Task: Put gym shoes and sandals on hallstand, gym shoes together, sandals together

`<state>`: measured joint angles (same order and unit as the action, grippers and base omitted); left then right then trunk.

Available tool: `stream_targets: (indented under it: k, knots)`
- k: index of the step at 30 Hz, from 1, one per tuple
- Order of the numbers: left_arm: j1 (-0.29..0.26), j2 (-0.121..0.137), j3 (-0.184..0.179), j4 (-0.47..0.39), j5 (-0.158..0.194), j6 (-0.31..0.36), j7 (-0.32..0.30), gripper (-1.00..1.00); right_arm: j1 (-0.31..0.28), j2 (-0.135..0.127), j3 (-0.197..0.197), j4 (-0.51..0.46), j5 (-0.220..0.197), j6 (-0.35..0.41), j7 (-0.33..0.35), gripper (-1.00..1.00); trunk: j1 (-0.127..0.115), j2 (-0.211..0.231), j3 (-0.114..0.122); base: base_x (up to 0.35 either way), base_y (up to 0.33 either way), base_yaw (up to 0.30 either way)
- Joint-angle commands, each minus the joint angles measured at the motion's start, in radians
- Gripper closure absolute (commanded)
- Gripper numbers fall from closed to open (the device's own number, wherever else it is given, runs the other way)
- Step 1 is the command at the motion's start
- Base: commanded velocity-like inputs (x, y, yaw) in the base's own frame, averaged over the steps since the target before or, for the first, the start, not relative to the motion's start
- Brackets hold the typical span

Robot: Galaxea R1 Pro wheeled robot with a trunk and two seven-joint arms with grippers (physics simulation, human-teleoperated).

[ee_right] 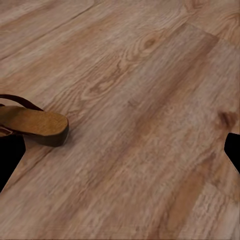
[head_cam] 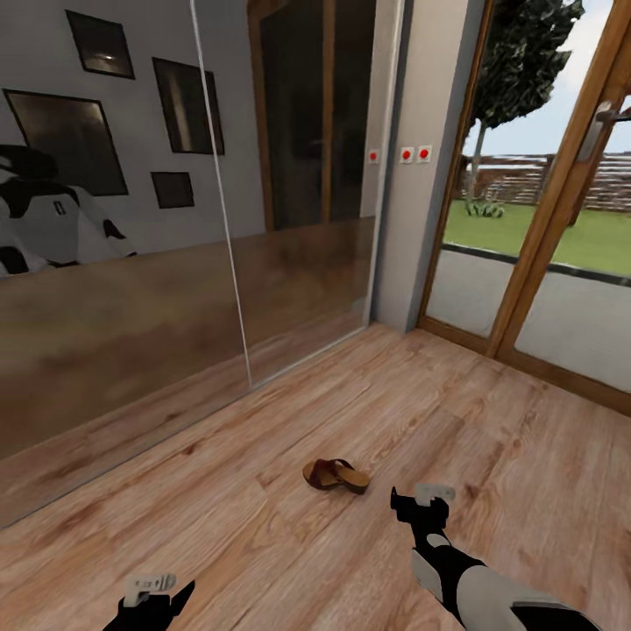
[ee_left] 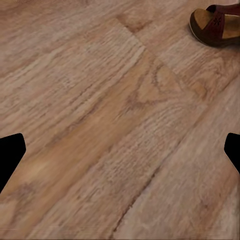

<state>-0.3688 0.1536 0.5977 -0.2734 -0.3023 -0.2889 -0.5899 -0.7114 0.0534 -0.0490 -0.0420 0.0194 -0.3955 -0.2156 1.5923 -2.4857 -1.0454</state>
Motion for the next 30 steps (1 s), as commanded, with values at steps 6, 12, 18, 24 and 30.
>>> stream_targets:
  k: [6,12,18,24,30]
  knots:
    - [-0.001,0.000,0.009,0.000,-0.010,-0.006,-0.004,-1.00,0.000,0.000,-0.005,0.001,0.002,-0.003,-0.001,-1.00,0.000,0.000,-0.001,0.051,-0.065,0.015]
    - [-0.001,0.000,0.009,0.000,-0.010,-0.006,-0.004,-1.00,0.000,0.000,-0.005,0.001,0.002,-0.003,-0.001,-1.00,0.000,0.000,-0.001,0.004,-0.005,0.001]
    - [-0.001,0.000,0.009,0.000,-0.010,-0.006,-0.004,-1.00,0.000,0.000,-0.005,0.001,0.002,-0.003,-0.001,-1.00,0.000,0.000,-0.001,0.000,0.000,0.031]
    - [-0.001,0.000,0.009,0.000,-0.010,-0.006,-0.004,-1.00,0.000,0.000,-0.005,0.001,0.002,-0.003,-0.001,-1.00,0.000,0.000,-0.001,0.075,-0.069,0.216]
    - [-0.001,0.000,0.009,0.000,-0.010,-0.006,-0.004,-1.00,0.000,0.000,-0.005,0.001,0.002,-0.003,-0.001,-1.00,0.000,0.000,-0.001,0.214,-0.203,0.283]
